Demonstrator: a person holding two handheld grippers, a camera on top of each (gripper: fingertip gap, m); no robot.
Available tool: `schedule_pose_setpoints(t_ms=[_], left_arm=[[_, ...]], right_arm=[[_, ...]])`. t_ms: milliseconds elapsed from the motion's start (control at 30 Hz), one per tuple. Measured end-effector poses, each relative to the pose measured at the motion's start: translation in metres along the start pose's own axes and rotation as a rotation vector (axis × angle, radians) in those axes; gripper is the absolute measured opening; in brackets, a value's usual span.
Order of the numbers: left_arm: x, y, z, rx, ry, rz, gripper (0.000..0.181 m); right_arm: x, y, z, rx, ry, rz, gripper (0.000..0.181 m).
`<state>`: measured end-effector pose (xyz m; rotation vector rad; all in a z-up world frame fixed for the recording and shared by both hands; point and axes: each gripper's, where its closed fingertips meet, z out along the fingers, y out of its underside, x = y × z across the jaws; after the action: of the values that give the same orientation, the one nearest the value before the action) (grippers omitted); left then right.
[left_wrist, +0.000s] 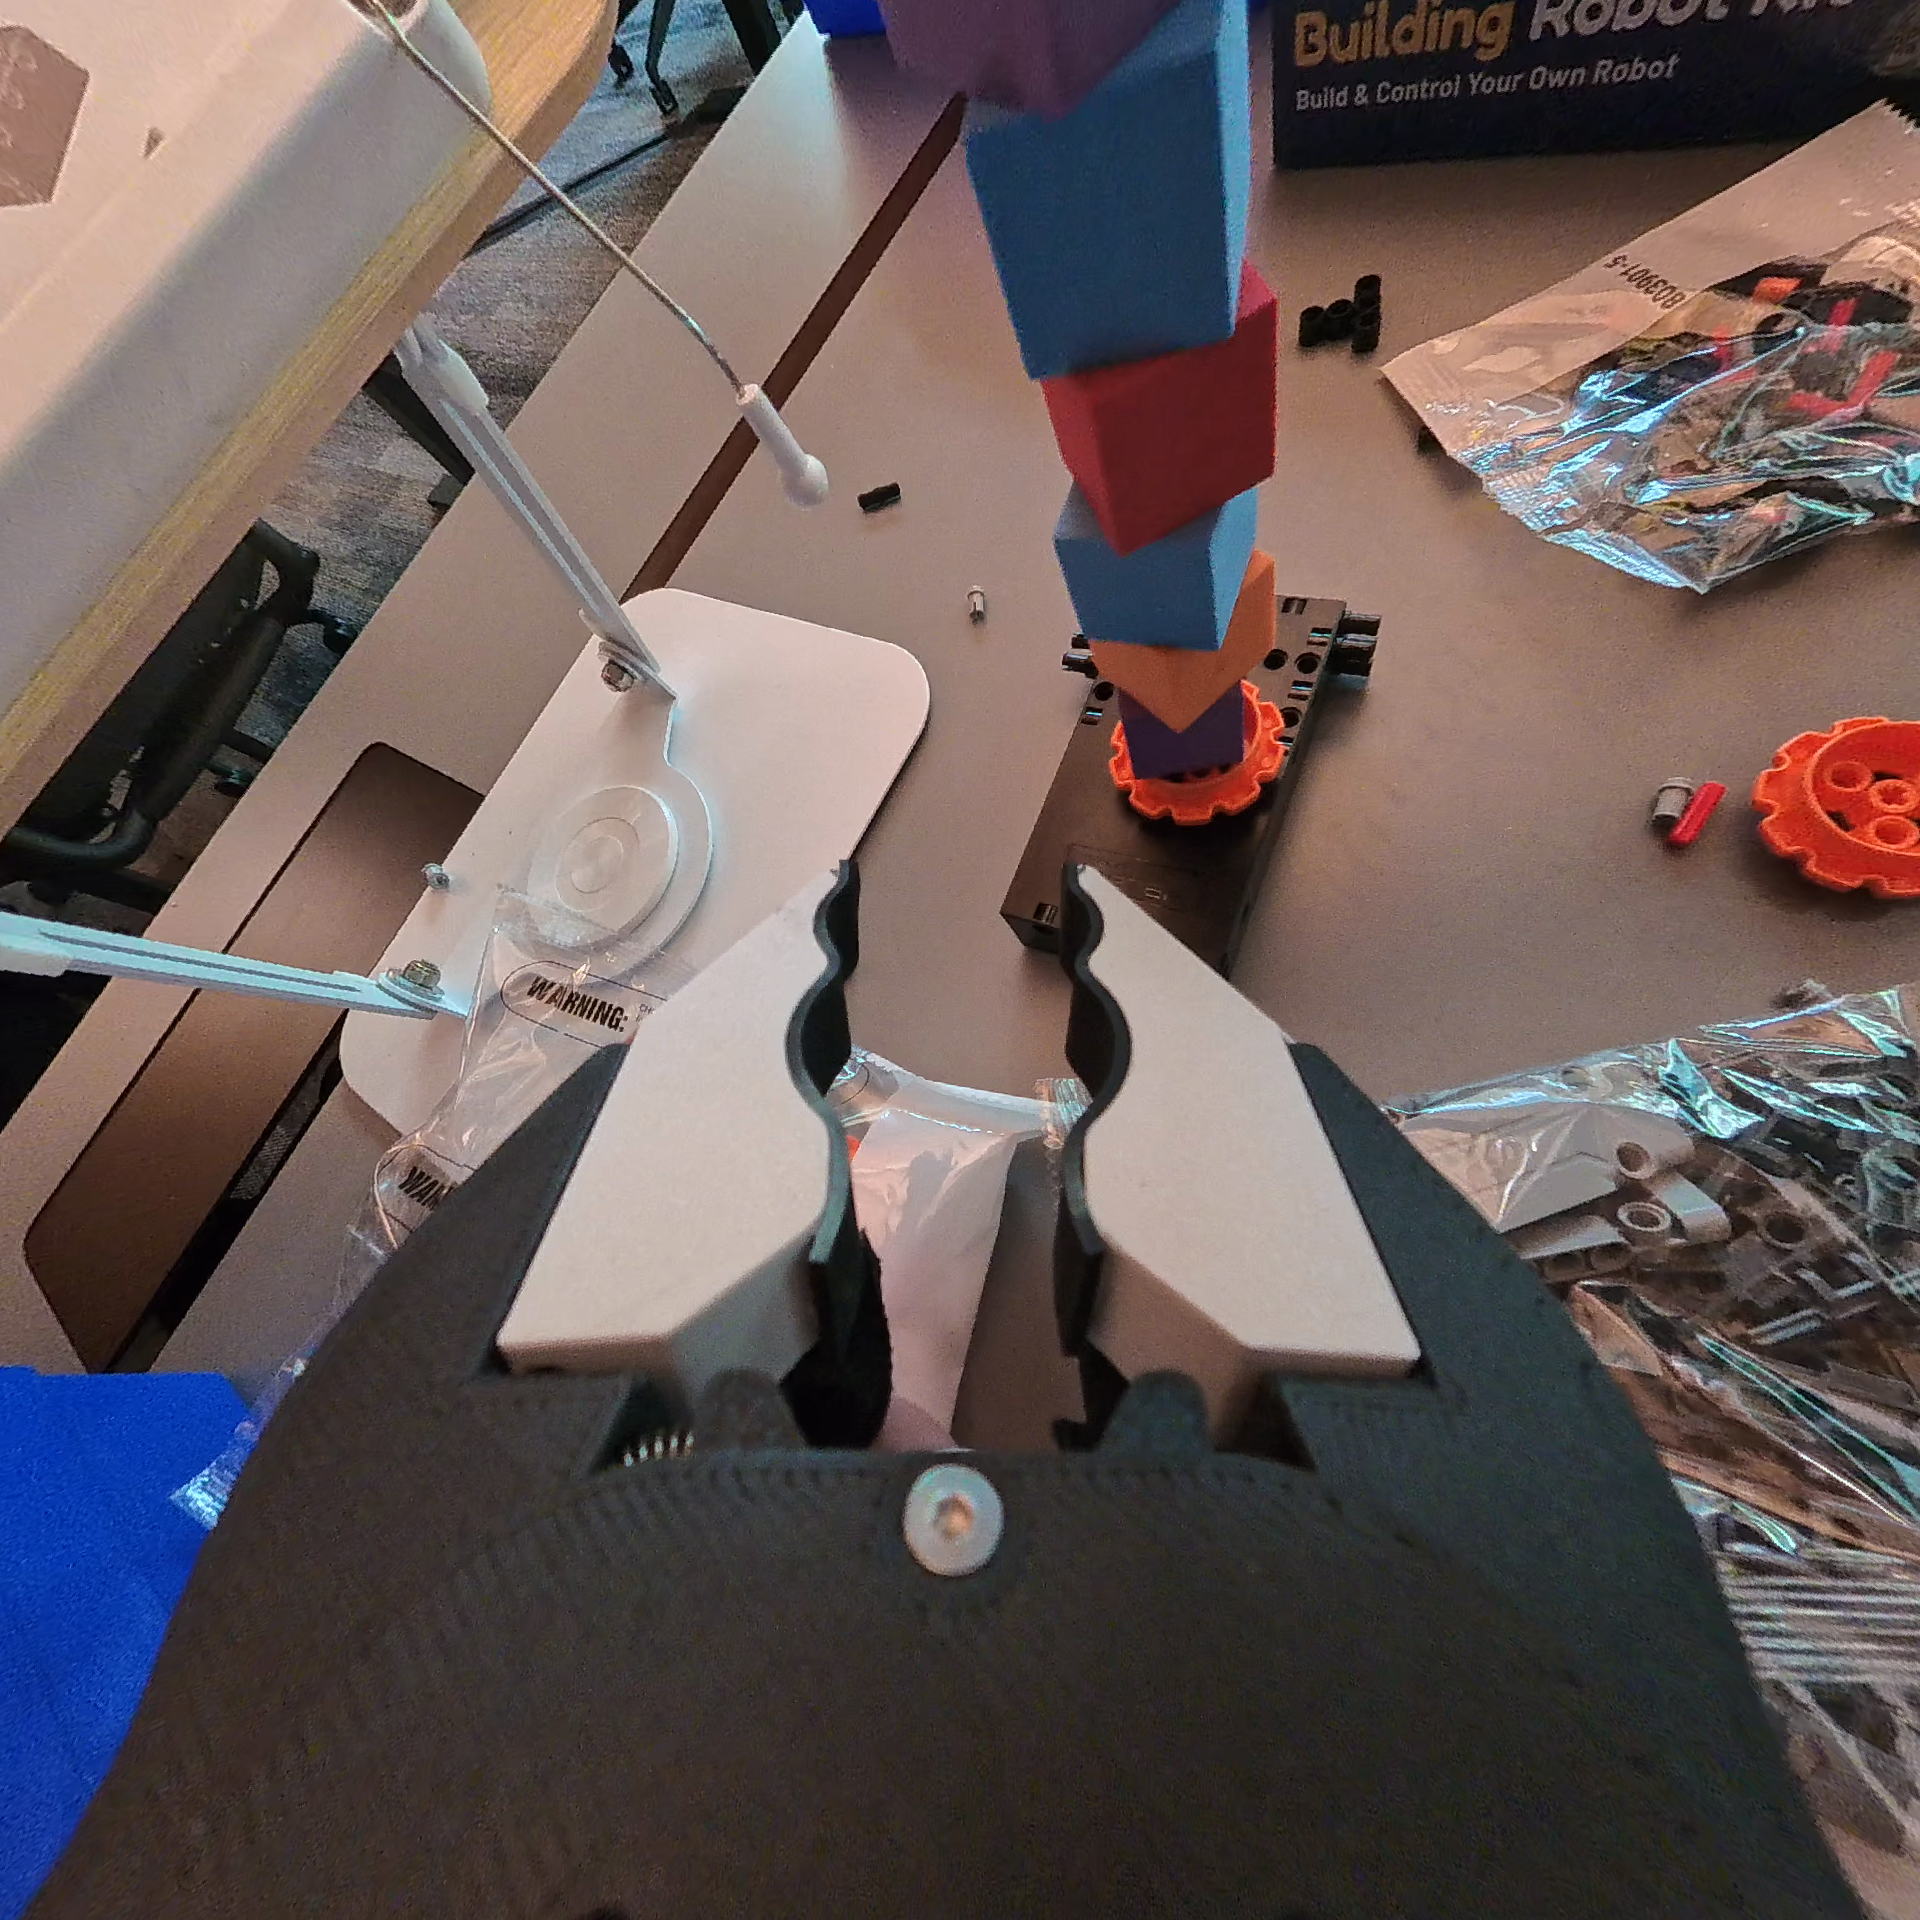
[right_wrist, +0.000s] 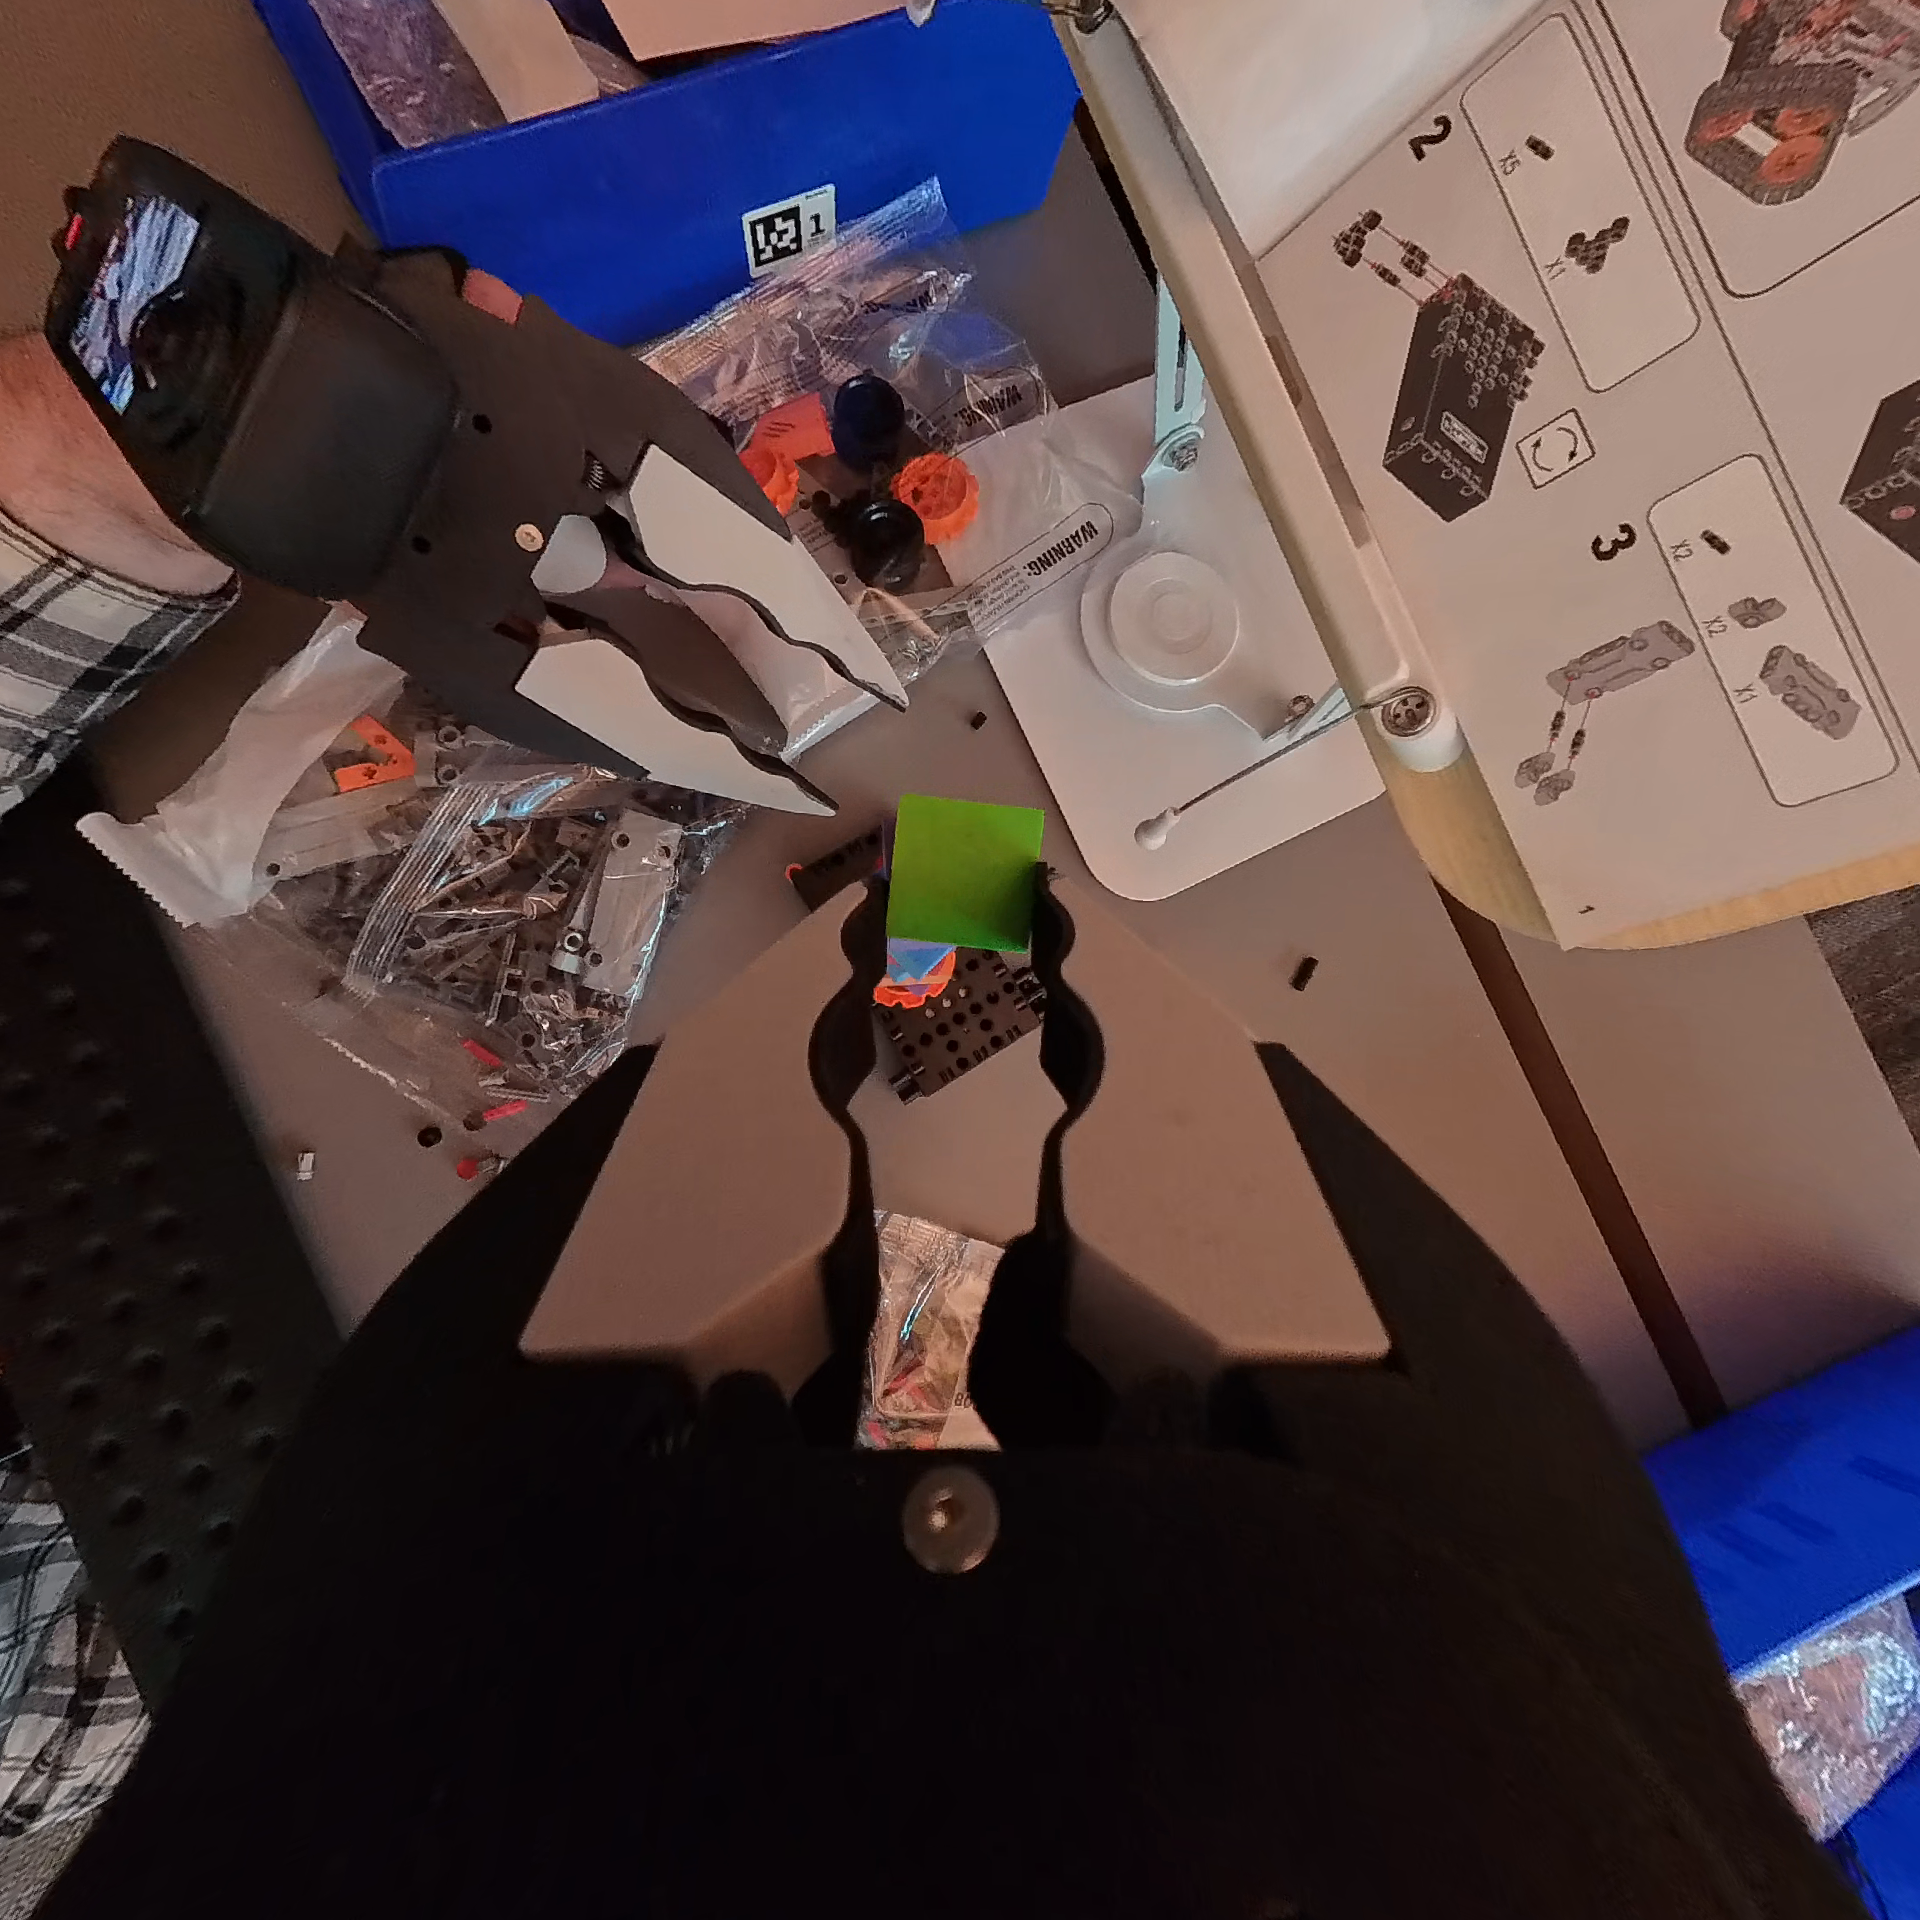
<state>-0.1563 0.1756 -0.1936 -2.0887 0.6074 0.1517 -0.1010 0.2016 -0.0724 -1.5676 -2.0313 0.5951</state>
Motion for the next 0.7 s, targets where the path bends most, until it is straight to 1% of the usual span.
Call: schedule_pose_setpoints(t_ms=[333, 533, 700], left_arm=[[0.0011, 0.0006, 0.001, -0.003, 0.005, 0.001, 0.037], [0.0016, 0.0006, 0.0009, -0.004, 0.006, 0.002, 0.037], [0.0009, 0.0004, 0.0005, -0.002, 0.005, 0.001, 0.037]], right_arm=[[-0.0029, -0.0038, -0.0034, 0.015, -0.013, 0.0, 0.025], [-0.0048, -0.0003, 0.0024, -0.005, -0.029, 0.008, 0.026], [-0.0057, -0.0028, 0.0009, 0.009, -0.02, 0.004, 0.028]])
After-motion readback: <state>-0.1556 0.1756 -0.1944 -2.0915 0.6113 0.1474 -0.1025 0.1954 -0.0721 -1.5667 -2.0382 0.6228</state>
